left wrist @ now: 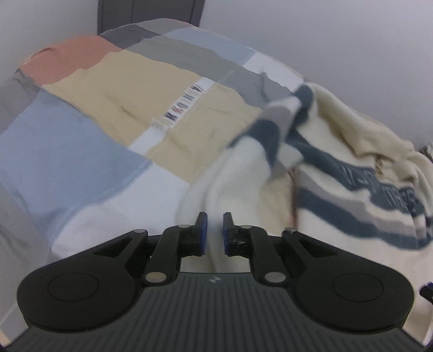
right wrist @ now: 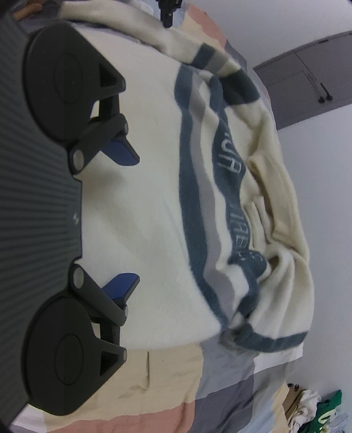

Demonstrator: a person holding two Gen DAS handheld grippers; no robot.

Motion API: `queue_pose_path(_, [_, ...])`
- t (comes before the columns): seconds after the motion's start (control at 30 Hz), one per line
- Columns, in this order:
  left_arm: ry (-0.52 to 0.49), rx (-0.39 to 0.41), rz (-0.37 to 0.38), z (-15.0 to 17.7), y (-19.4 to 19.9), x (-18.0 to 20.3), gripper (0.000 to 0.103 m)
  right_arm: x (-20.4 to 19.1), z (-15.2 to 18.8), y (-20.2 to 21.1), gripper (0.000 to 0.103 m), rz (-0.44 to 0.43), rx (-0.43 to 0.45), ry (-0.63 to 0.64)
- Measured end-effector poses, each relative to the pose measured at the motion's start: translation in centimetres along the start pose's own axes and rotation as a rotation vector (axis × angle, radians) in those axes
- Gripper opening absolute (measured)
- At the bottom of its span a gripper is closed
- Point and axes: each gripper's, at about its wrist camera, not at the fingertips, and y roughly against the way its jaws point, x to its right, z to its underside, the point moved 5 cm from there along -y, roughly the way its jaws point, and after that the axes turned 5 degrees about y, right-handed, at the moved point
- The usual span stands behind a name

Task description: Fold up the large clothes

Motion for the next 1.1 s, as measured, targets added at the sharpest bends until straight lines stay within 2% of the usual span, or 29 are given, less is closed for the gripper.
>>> queue_pose_path(0.07, [0.003, -0.028, 0.011, 1.1, 0.5, 0.5, 0.029, -0.2, 0.2, 0.3, 0.087, -0.003, -0.001, 0.001])
queue_pose_path(0.23, [-0.003, -0.041, -0.002, 2.9, 1.6, 2.0, 0.042, -0.5, 0.4, 0.8, 0.087, -0.008, 0.0, 0.004])
queue_pose_path(0.43, [0.017, -0.014, -0.013, 3.1, 2.5, 2.6, 0.044, -0.5, 0.7, 1.3, 0.087, -0.001, 0.013, -0.007])
queue_pose_path(0.6, [0.013, -0.039, -0.06, 3.1, 1.1, 2.2, 0.044, -0.8, 0.5, 1.8, 0.087, -0.002, 0.038, -0.003])
queue_pose_path(0.63, [0.012, -0.051, -0.07, 3.3, 0.6, 2.2, 0.044, -0.9, 0.5, 1.8, 0.087, -0.001, 0.039, 0.0])
queue_pose_path(0.7, [-0.014, -0.085, -0.096, 3.5, -0.6, 2.2, 0.034, -1.0, 0.5, 1.8, 0.087, 0.003, 0.042, 0.007])
queue_pose_path(0.73, [-0.02, -0.085, -0.108, 3.5, -1.0, 2.1, 0.017, -0.9, 0.5, 1.8, 0.087, 0.009, 0.041, 0.008])
queue_pose_path(0.77, [-0.015, -0.071, -0.123, 3.2, -1.2, 1.9, 0.011, -0.9, 0.6, 1.8, 0.087, 0.014, 0.04, 0.007])
queue_pose_path(0.87, [0.01, 0.012, -0.162, 1.5, -0.6, 1.4, 0.008, -0.8, 0.9, 1.5, 0.087, 0.018, 0.028, -0.006])
queue_pose_path(0.97, [-0.031, 0.177, -0.284, -1.3, 0.9, 0.9, 0.008, -0.5, 1.0, 1.6, 0.087, 0.024, 0.044, -0.028])
queue_pose_path(1.1, [0.049, 0.306, -0.396, -5.2, 1.6, -1.9, 0.008, -0.4, 0.6, 1.8, 0.087, 0.017, 0.066, -0.065])
